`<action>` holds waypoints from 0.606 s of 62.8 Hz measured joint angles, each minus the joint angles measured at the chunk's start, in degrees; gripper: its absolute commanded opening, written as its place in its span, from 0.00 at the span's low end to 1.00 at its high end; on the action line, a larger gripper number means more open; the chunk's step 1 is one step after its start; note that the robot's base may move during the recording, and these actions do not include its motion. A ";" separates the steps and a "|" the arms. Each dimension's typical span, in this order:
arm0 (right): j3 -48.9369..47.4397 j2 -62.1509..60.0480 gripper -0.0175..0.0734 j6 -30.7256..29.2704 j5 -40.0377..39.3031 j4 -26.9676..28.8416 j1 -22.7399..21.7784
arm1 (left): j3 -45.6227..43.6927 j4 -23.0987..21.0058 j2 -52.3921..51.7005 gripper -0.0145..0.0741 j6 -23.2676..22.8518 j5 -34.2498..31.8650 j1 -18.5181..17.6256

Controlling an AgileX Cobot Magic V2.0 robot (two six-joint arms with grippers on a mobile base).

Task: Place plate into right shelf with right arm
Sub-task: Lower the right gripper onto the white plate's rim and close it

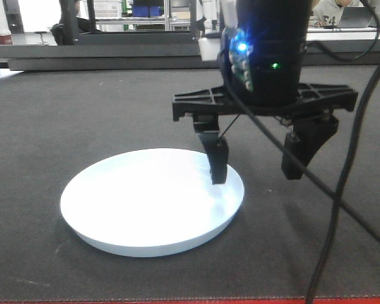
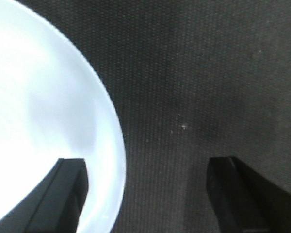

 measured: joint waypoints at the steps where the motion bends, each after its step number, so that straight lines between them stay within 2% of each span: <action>1: 0.00 0.12 0.85 0.18 0.00 0.00 0.00 | 0.00 0.00 0.00 0.11 0.00 0.00 0.00; 9: 0.00 1.51 0.80 0.51 -0.75 0.00 0.24 | 0.00 0.00 0.00 0.11 0.00 0.00 0.00; 16: 0.00 2.54 0.71 0.65 -1.62 0.40 0.46 | 0.00 0.00 0.00 0.11 0.00 0.00 0.00; 27: 0.00 2.91 0.49 0.73 -2.01 0.51 0.46 | 0.00 0.00 0.00 0.11 0.00 0.00 0.00; 36: -0.13 2.91 0.24 0.78 -2.29 0.86 0.56 | 0.00 0.00 0.00 0.11 0.00 0.00 0.00; 38: -0.26 2.91 0.24 1.10 -2.29 1.10 0.56 | 0.00 0.00 0.00 0.11 0.00 0.00 0.00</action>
